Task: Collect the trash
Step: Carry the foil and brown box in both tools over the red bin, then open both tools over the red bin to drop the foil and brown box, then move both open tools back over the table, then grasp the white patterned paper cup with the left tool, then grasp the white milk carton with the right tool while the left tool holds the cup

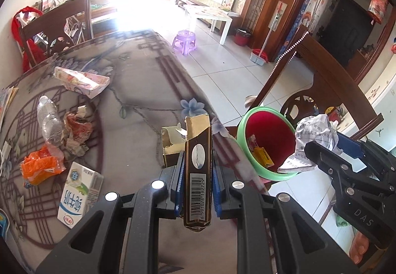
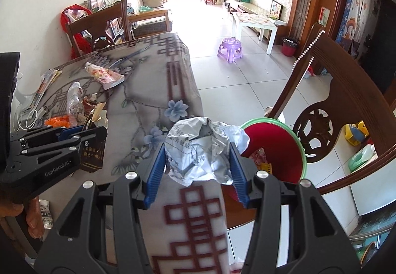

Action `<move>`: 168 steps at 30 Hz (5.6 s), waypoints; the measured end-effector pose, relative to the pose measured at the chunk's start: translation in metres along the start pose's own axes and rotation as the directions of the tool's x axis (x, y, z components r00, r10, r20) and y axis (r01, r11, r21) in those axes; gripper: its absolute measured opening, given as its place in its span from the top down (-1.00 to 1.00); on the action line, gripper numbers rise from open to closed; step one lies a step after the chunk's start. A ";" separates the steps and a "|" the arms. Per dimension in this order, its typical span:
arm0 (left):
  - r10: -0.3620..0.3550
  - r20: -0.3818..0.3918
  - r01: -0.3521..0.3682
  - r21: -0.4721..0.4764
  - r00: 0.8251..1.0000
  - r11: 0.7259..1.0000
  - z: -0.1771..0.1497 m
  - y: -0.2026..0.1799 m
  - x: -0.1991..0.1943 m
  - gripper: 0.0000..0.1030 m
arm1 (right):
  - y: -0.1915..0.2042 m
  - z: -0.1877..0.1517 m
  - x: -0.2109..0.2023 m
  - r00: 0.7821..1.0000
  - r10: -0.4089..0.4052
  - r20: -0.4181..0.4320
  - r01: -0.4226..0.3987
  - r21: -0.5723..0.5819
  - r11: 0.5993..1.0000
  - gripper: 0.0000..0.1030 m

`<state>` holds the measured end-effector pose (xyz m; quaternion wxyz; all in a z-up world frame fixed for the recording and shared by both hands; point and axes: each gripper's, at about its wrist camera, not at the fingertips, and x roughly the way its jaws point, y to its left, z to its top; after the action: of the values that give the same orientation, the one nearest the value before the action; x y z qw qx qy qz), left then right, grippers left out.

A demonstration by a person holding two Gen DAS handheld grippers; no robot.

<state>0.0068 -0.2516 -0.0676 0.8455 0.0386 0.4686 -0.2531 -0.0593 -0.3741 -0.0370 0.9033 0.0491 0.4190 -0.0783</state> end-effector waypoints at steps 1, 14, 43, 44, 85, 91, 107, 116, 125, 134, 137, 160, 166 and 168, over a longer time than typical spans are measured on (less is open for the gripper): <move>0.000 -0.003 0.000 0.005 1.000 1.000 0.001 -0.004 0.002 0.68 | -0.004 0.000 0.001 1.000 0.000 -0.001 0.000 0.005 1.000 0.06; -0.015 -0.035 0.017 0.041 0.999 0.999 0.019 -0.054 0.032 0.68 | -0.107 -0.003 0.021 0.996 -0.070 -0.049 0.077 0.163 0.984 0.05; -0.170 -0.124 0.197 0.252 0.978 0.947 0.063 -0.171 0.131 0.69 | -0.218 -0.009 0.062 0.983 -0.155 -0.094 0.178 0.350 0.920 -0.37; -0.172 -0.123 0.200 0.262 0.977 0.944 0.064 -0.175 0.132 0.69 | -0.219 -0.010 0.062 0.983 -0.157 -0.097 0.182 0.355 0.917 -0.37; -0.094 0.020 0.090 0.148 0.995 0.985 0.044 -0.114 0.048 -0.13 | -0.153 -0.008 0.016 0.988 -0.151 -0.013 0.150 0.248 0.957 -0.40; -0.057 0.012 0.055 0.111 0.998 0.992 0.023 -0.082 0.039 -0.17 | -0.118 -0.007 0.013 0.991 -0.130 -0.007 0.129 0.193 0.973 -0.41; -0.036 -0.004 0.036 0.029 0.999 0.999 -0.028 0.014 0.000 -0.18 | -0.025 -0.019 0.009 0.994 -0.109 -0.023 0.111 0.112 0.987 -0.47; 0.034 -0.050 -0.037 -0.075 0.998 0.996 -0.086 0.106 -0.040 -0.30 | 0.058 -0.036 0.010 0.997 -0.056 -0.060 0.057 0.020 0.998 -0.50; 0.122 -0.118 -0.136 -0.111 0.985 0.985 -0.145 0.202 -0.081 -0.40 | 0.132 -0.050 0.016 0.995 0.011 -0.097 -0.015 -0.039 0.999 -0.52; 0.046 -0.247 -0.094 -0.188 0.968 0.978 -0.202 0.227 -0.080 -0.41 | 0.177 -0.054 0.018 0.993 0.040 -0.107 -0.049 -0.082 0.995 -0.55; 0.018 -0.284 -0.072 -0.180 0.959 0.981 -0.217 0.219 -0.073 -0.39 | 0.186 -0.054 0.019 0.993 0.046 -0.109 -0.056 -0.092 0.994 -0.55; 0.051 -0.165 -0.092 -0.255 0.985 0.963 -0.183 0.251 -0.066 0.27 | 0.221 -0.051 0.035 0.982 0.088 -0.169 -0.105 -0.093 0.990 -0.56; 0.069 -0.152 -0.108 -0.265 0.986 0.958 -0.171 0.258 -0.058 0.27 | 0.233 -0.033 0.063 0.967 0.131 -0.220 -0.141 -0.029 0.990 -0.57; 0.067 -0.159 -0.109 -0.275 0.985 0.955 -0.171 0.263 -0.056 0.27 | 0.239 -0.028 0.071 0.963 0.137 -0.233 -0.145 -0.020 0.989 -0.61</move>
<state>-0.0277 0.0503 -0.1634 0.8157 -0.0429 0.5591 -0.1421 0.0089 -0.1417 -0.1040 0.8524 0.0710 0.5181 0.0002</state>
